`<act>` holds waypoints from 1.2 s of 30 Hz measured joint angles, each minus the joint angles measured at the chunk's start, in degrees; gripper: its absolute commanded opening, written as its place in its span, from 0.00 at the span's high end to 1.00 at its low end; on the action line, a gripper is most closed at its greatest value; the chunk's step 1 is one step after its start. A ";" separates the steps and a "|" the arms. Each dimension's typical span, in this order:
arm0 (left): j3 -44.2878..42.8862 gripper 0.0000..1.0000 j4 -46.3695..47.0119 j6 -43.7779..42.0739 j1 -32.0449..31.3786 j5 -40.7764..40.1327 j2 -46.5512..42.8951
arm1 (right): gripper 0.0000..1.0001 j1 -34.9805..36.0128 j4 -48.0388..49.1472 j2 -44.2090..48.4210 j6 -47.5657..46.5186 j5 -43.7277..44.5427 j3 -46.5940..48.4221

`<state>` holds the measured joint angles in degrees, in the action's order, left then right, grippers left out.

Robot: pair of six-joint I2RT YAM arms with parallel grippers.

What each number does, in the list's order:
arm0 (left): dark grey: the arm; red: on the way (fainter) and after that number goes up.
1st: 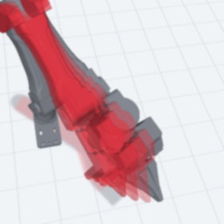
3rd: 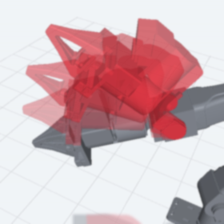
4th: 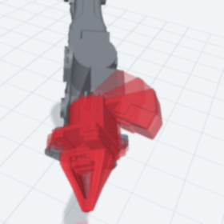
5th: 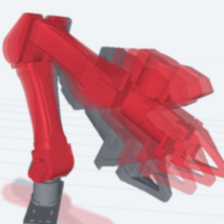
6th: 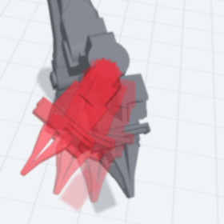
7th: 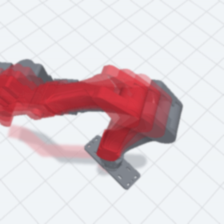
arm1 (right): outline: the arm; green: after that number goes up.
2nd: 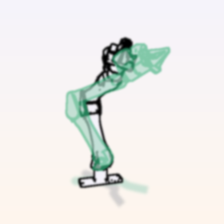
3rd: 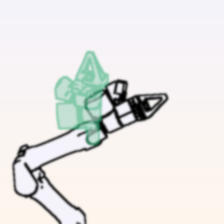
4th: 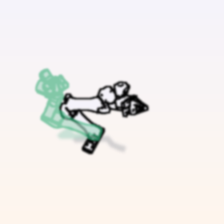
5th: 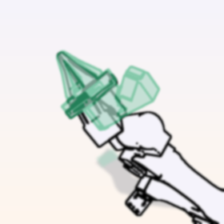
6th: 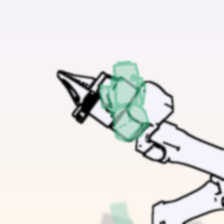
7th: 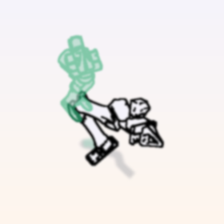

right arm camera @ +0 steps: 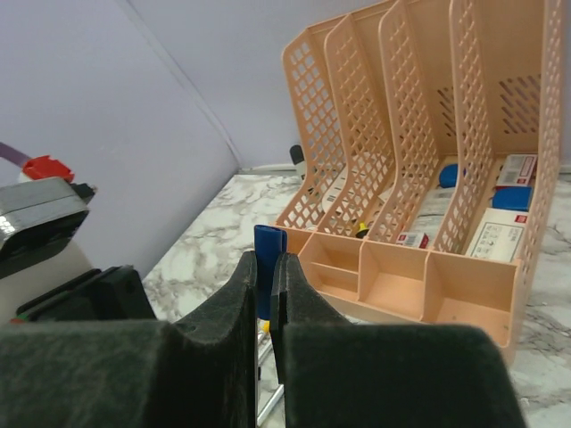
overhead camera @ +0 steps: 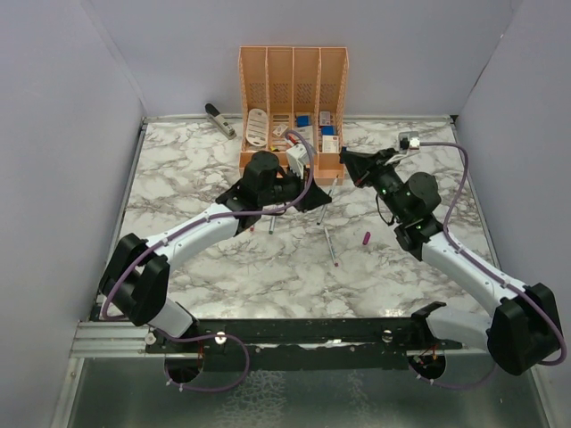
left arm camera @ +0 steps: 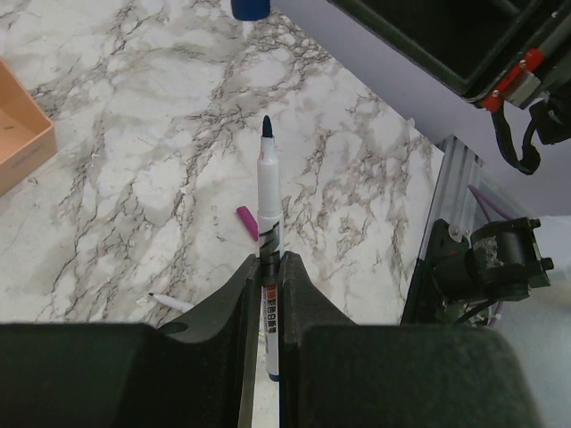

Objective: Insert the pens into the pen caps

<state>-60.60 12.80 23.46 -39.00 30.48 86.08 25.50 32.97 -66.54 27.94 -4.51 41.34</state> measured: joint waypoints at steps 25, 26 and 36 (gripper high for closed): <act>0.20 1.00 1.77 -0.04 0.15 0.15 0.28 | 0.99 0.00 1.03 1.70 3.37 -4.13 -3.08; 0.20 1.00 1.79 -0.07 0.15 0.17 0.28 | 0.99 0.00 1.20 1.68 3.37 -4.13 -3.23; 0.20 1.00 1.81 -0.48 0.15 0.17 0.28 | 0.99 0.00 3.17 1.46 3.41 -4.11 -3.96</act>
<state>-60.40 14.61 22.98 -38.85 30.65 86.37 25.50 36.14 -65.08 31.35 -8.62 37.39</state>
